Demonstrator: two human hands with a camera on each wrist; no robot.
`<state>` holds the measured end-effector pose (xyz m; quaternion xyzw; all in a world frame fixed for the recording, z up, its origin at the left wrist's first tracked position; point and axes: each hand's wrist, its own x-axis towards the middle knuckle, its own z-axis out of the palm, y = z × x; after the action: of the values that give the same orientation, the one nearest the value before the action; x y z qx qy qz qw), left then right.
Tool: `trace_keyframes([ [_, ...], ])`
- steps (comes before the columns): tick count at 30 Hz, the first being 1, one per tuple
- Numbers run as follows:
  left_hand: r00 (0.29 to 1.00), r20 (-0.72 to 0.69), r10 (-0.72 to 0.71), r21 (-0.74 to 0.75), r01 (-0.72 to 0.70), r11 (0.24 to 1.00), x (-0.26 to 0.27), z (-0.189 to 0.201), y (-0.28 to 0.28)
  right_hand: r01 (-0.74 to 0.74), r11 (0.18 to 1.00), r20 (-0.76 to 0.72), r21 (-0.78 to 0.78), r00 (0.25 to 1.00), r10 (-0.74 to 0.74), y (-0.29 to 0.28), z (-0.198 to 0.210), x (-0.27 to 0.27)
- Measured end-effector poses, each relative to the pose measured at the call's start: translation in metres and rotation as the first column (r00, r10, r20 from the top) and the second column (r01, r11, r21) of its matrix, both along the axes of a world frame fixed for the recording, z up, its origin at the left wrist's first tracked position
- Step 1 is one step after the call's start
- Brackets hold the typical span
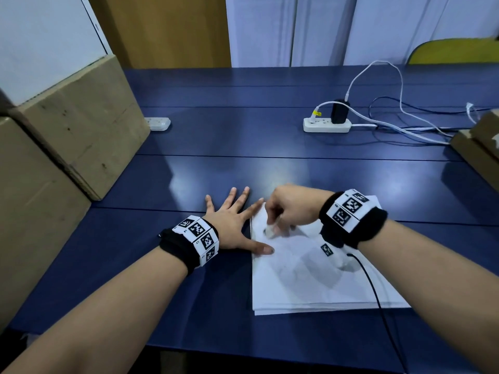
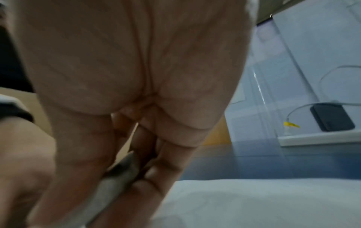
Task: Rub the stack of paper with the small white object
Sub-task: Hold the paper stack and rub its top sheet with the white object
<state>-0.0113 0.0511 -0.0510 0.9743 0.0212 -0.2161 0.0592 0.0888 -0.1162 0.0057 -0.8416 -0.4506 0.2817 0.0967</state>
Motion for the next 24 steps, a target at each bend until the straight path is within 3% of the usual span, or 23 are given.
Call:
trace_keyframes([
  [2, 1.000, 0.000, 0.000, 0.001, 0.000, 1.000, 0.000, 0.000, 0.000, -0.044, 0.998, -0.008, -0.041, 0.999, 0.044, 0.000, 0.000, -0.002],
  [5, 1.000, -0.003, -0.001, 0.004, 0.001, 1.000, 0.000, 0.001, 0.000, 0.089, 0.995, 0.136, 0.055, 0.986, -0.096, 0.006, -0.002, 0.014],
  [8, 1.000, 0.000, 0.002, 0.006, -0.002, 1.000, -0.001, 0.003, -0.001, 0.177, 0.977, 0.163, 0.116, 0.967, -0.194, 0.008, -0.004, 0.022],
  [13, 1.000, -0.003, 0.001, 0.015, -0.001, 1.000, -0.001, 0.002, -0.001, -0.009, 0.999, -0.037, -0.035, 0.999, 0.008, 0.000, -0.001, 0.000],
  [17, 1.000, 0.004, 0.002, 0.004, -0.002, 1.000, 0.000, 0.003, -0.002, 0.095, 0.991, 0.177, 0.089, 0.978, -0.109, 0.008, -0.003, 0.011],
  [19, 1.000, 0.000, 0.004, 0.007, -0.004, 1.000, -0.002, 0.005, -0.003, 0.140, 0.981, 0.198, 0.131, 0.966, -0.164, 0.009, -0.003, 0.015],
  [24, 1.000, 0.005, -0.001, 0.010, 0.001, 1.000, 0.000, 0.003, -0.001, -0.042, 0.999, -0.069, -0.015, 0.997, 0.041, 0.004, -0.002, -0.002],
])
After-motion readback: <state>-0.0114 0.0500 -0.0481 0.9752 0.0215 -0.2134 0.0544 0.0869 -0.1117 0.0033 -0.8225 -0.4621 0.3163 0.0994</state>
